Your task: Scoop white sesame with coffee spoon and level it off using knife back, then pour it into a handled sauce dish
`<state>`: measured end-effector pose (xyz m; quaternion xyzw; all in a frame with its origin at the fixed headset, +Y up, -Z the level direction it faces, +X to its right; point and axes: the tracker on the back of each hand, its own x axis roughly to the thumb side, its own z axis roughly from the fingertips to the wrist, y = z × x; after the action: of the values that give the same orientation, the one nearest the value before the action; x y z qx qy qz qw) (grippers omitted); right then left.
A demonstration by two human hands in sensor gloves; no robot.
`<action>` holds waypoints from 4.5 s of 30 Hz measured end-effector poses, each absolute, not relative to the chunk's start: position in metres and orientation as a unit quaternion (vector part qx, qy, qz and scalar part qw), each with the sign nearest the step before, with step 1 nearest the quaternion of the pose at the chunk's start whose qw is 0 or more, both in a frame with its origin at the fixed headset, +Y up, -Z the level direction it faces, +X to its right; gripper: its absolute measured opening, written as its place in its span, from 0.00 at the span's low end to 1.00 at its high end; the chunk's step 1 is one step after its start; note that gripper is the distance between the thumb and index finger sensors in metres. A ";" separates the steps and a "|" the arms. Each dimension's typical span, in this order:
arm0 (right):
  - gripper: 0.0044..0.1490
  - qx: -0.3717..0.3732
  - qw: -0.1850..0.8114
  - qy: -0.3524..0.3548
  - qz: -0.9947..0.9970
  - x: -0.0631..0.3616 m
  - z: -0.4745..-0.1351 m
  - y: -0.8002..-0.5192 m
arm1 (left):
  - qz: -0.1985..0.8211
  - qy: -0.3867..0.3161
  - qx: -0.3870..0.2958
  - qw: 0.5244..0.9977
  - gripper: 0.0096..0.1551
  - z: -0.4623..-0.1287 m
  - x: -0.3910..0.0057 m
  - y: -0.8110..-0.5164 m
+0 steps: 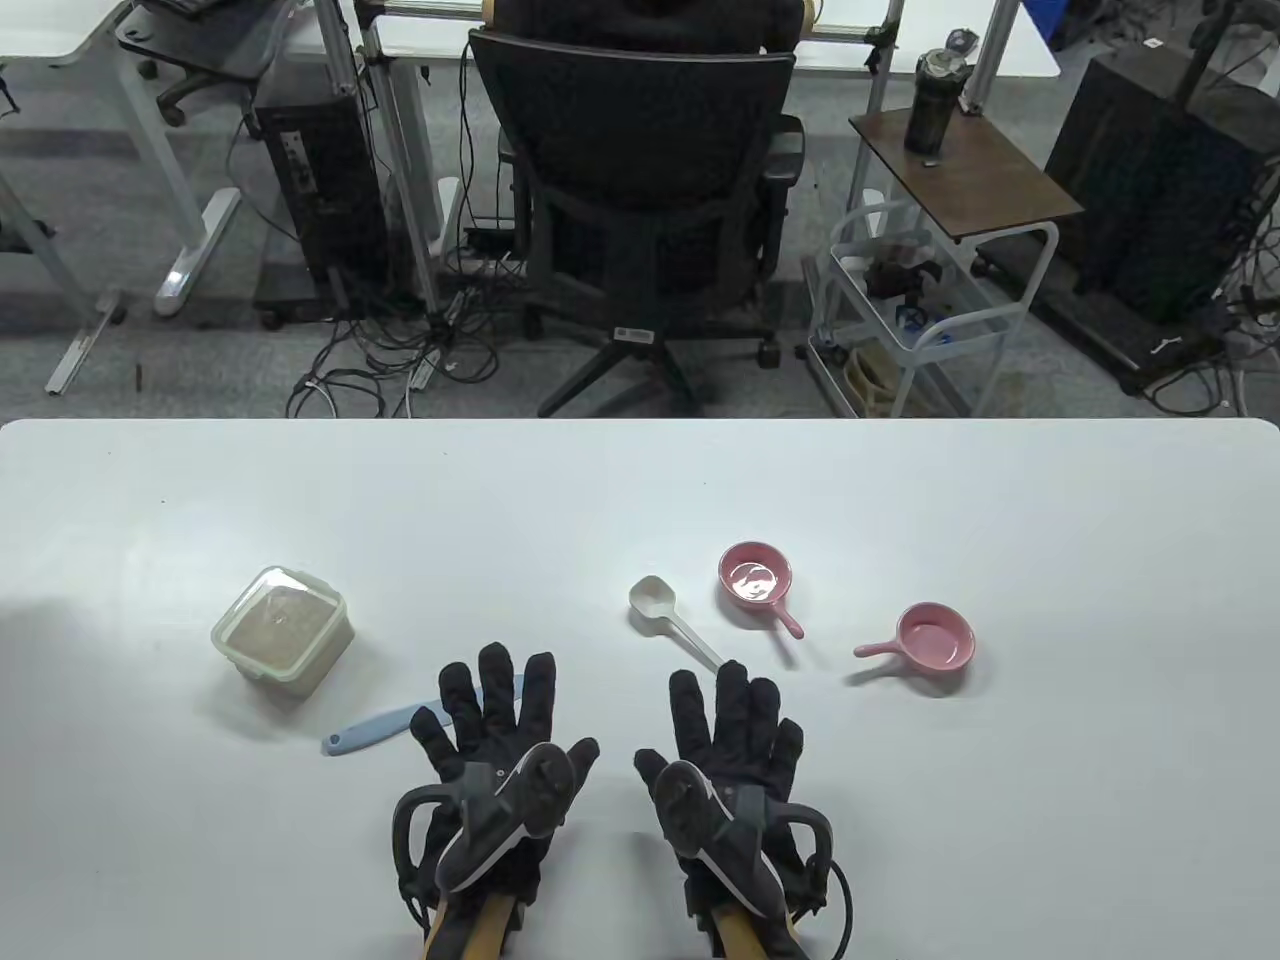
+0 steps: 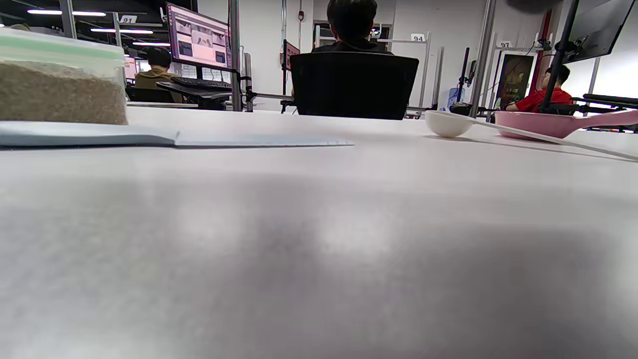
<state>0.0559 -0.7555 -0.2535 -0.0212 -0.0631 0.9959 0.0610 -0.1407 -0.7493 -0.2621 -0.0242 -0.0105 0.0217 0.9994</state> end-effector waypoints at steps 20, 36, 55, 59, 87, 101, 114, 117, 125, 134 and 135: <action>0.49 -0.030 0.077 -0.049 0.995 0.061 -0.256 -0.756 | 0.031 -0.013 -0.036 0.999 0.53 -0.264 -0.143 -0.750; 0.50 -0.022 0.096 -0.043 0.994 0.063 -0.267 -0.755 | -0.001 0.069 -0.055 0.996 0.53 -0.326 -0.208 -0.714; 0.49 -0.017 0.104 -0.031 0.994 0.059 -0.271 -0.756 | 0.004 0.214 -0.147 0.966 0.55 -0.385 -0.351 -0.720; 0.49 -0.020 0.106 -0.029 0.994 0.059 -0.271 -0.756 | 0.035 0.207 -0.212 0.954 0.62 -0.384 -0.362 -0.737; 0.48 -0.027 0.111 -0.024 0.993 0.066 -0.271 -0.754 | -0.056 -0.005 -0.013 0.998 0.69 -0.360 -0.292 -0.674; 0.47 -0.040 0.133 -0.038 0.990 0.075 -0.268 -0.750 | -0.054 -0.309 -0.051 0.948 0.70 -0.295 -0.149 -0.694; 0.47 -0.043 0.141 -0.027 0.989 0.075 -0.269 -0.750 | -0.071 -0.330 -0.083 0.938 0.70 -0.292 -0.125 -0.737; 0.47 -0.044 0.145 -0.027 0.988 0.076 -0.269 -0.750 | -0.069 -0.331 -0.080 0.938 0.71 -0.291 -0.125 -0.739; 0.47 -0.042 0.145 -0.026 0.988 0.075 -0.270 -0.751 | -0.061 -0.315 -0.104 0.941 0.72 -0.295 -0.127 -0.742; 0.48 -0.027 0.187 -0.016 0.982 0.073 -0.270 -0.749 | 0.028 -0.252 -0.061 0.965 0.65 -0.288 -0.152 -0.714; 0.48 -0.025 0.195 -0.016 0.980 0.072 -0.270 -0.749 | 0.030 -0.241 -0.050 0.969 0.64 -0.288 -0.155 -0.712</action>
<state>0.0724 -0.7486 -0.2698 -0.0252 -0.0161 0.9803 0.1950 -0.1554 -0.7118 -0.2876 -0.0503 -0.2410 0.0304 0.9687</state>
